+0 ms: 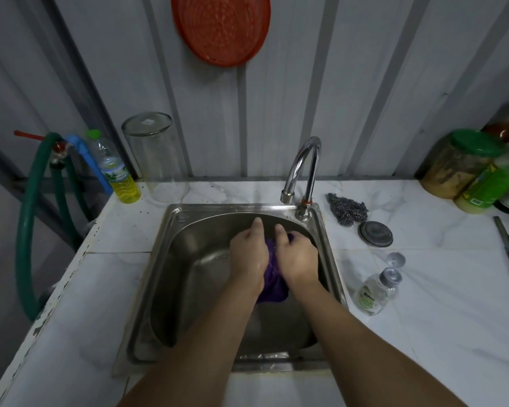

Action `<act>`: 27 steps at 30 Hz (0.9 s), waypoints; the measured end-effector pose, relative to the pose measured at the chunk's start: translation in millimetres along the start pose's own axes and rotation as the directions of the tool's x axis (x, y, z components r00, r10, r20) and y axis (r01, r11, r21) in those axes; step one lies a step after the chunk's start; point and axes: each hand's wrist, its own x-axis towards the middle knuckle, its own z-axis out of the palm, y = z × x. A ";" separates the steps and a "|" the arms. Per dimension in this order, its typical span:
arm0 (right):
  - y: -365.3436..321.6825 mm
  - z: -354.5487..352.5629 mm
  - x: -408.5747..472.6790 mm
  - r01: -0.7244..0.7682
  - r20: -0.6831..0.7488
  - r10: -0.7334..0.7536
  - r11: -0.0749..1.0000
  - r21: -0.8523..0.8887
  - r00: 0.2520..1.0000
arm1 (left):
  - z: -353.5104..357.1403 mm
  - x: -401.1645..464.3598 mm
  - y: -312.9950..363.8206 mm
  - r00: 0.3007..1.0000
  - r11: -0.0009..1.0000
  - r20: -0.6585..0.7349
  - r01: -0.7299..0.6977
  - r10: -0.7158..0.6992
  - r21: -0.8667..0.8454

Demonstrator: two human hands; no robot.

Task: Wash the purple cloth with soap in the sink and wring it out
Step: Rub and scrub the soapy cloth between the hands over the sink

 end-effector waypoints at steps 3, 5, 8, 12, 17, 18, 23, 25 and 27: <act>-2.2 4.8 -20.2 0.104 -0.061 -0.092 0.961 0.256 0.994 | -0.2 9.2 8.5 0.991 0.996 -0.100 -0.088 0.086 -0.019; -0.8 7.1 -31.1 0.140 -0.066 -0.124 0.915 0.379 0.990 | -2.0 16.6 11.6 0.986 0.992 -0.140 -0.100 0.090 -0.071; 1.3 6.0 -36.7 0.145 -0.034 -0.147 0.862 0.486 0.989 | -5.0 16.4 12.0 0.991 0.988 -0.095 -0.104 0.093 -0.112; -5.0 -0.9 -31.1 0.145 -0.087 -0.116 0.775 0.615 0.989 | -8.4 3.8 2.8 0.965 0.965 0.040 -0.257 0.259 -0.049; -11.4 0.4 -37.2 0.286 -0.175 -0.235 0.881 0.377 0.956 | -14.6 -5.0 -4.7 0.860 0.850 -0.002 -0.503 0.509 0.155; -10.2 0.3 -40.8 0.339 -0.182 -0.294 0.887 0.314 0.938 | -13.0 -5.3 -1.6 0.864 0.856 -0.022 -0.494 0.503 0.155; -8.3 -1.8 -51.2 0.606 -0.218 -0.574 0.786 0.123 0.789 | -13.8 4.5 9.7 0.990 0.992 -0.065 -0.125 0.123 -0.022; -13.2 0.4 -49.0 0.668 -0.225 -0.644 0.743 0.044 0.731 | -14.7 3.8 10.8 0.992 0.959 0.055 0.123 -0.113 -0.256; -16.2 0.0 -33.5 0.575 -0.223 -0.565 0.818 -0.023 0.795 | -11.5 -0.7 7.6 0.981 0.918 0.099 0.194 -0.170 -0.346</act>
